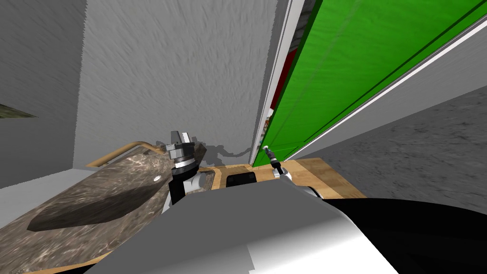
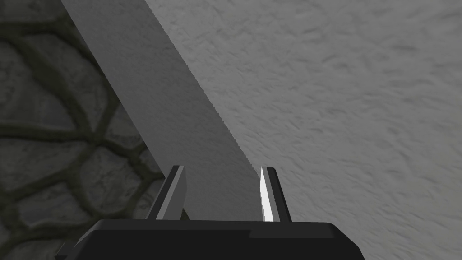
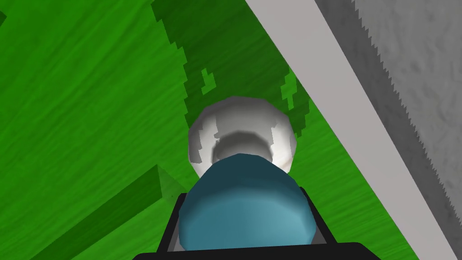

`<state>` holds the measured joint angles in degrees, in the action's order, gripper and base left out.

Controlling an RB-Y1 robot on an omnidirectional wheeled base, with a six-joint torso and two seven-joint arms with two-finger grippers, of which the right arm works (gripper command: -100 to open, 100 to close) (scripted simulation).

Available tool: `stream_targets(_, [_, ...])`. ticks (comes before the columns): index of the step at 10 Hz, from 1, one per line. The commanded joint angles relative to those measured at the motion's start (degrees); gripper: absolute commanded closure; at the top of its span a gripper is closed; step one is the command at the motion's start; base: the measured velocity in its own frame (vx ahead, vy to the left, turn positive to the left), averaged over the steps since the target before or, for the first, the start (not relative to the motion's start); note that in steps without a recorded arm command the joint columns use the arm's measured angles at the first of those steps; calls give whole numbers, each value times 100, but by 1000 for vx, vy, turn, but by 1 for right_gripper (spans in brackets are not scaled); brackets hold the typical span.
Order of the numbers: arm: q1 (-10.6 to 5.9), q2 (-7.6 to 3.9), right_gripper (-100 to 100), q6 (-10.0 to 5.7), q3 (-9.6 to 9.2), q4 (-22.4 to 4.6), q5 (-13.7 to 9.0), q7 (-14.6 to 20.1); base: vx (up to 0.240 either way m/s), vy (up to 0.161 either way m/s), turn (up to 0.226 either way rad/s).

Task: Pull the door open

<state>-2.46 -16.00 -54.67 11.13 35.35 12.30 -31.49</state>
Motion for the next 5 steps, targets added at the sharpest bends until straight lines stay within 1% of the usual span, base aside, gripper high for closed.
stream_targets(1, [46,84,100,33,-130,33,-38,286,-31,-12,18])
stream_targets(2, [31,78,100,36,-178,21,-100,424,-37,-23,23])
stream_targets(3, [31,78,100,36,-178,21,-100,506,-31,-12,25])
stream_targets(4, [16,72,100,38,-226,9,-161,676,-27,-8,21])
stream_targets(5, [16,72,100,38,-226,9,-161,723,-22,-4,14])
